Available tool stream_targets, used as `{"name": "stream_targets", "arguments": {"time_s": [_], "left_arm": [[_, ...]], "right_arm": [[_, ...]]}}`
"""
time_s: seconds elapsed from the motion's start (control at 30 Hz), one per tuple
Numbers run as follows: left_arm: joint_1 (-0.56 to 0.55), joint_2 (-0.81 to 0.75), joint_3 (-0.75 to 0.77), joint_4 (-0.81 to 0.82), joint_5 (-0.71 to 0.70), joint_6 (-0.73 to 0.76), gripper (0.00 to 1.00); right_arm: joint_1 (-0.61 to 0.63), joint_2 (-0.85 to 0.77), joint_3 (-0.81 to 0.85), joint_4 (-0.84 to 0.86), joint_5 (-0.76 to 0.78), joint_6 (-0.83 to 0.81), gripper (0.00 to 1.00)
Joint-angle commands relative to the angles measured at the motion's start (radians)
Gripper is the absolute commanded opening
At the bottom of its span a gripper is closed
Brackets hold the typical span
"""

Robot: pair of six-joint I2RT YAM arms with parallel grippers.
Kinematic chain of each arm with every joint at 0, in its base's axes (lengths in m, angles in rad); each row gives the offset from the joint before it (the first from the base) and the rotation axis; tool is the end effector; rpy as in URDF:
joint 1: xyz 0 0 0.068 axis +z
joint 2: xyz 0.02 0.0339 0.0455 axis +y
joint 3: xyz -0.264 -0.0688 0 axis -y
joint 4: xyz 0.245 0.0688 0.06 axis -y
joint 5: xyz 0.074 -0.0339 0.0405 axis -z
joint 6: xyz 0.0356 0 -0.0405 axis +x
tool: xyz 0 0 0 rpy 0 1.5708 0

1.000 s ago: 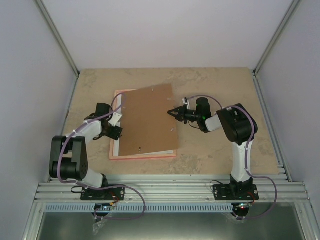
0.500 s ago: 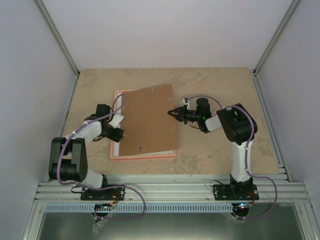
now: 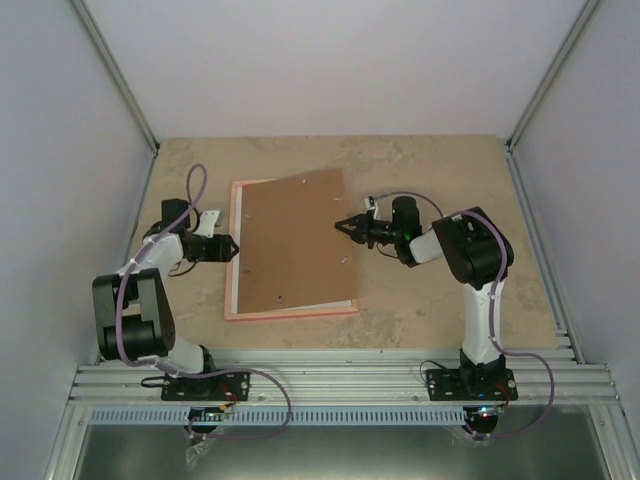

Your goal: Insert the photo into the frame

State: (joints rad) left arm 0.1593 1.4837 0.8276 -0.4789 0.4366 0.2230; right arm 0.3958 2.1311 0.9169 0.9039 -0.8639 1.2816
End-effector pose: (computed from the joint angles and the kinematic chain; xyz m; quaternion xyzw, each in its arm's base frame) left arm 0.2716 0.0284 0.1783 0.0771 0.9512 -0.1675 0.2474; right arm 0.3536 0.1771 0.0988 0.0915 0.7686 0.6242 0.1062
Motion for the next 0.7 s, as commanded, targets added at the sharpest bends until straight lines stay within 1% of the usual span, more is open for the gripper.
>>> {"name": "stream_targets", "arguments": {"time_s": [0.0,0.1,0.27,0.53,0.67], "left_arm": [[0.010,0.061,0.008,0.049,0.064,-0.108,0.63],[0.014,0.093,0.007,0.073,0.088,-0.149,0.60],[0.014,0.125,-0.024,0.110,0.140,-0.196,0.50],[0.013,0.126,-0.049,0.138,0.179,-0.212,0.44],[0.014,0.133,-0.045,0.142,0.186,-0.214,0.44]], "right_arm": [[0.020,0.026,-0.013,0.045,0.006,-0.003,0.01],[0.031,0.027,-0.012,0.046,0.003,0.009,0.01],[0.051,0.056,0.013,0.045,-0.004,0.022,0.01],[0.085,0.093,0.028,0.035,0.014,0.020,0.01],[0.106,0.084,0.068,-0.083,0.024,-0.060,0.01]]}}
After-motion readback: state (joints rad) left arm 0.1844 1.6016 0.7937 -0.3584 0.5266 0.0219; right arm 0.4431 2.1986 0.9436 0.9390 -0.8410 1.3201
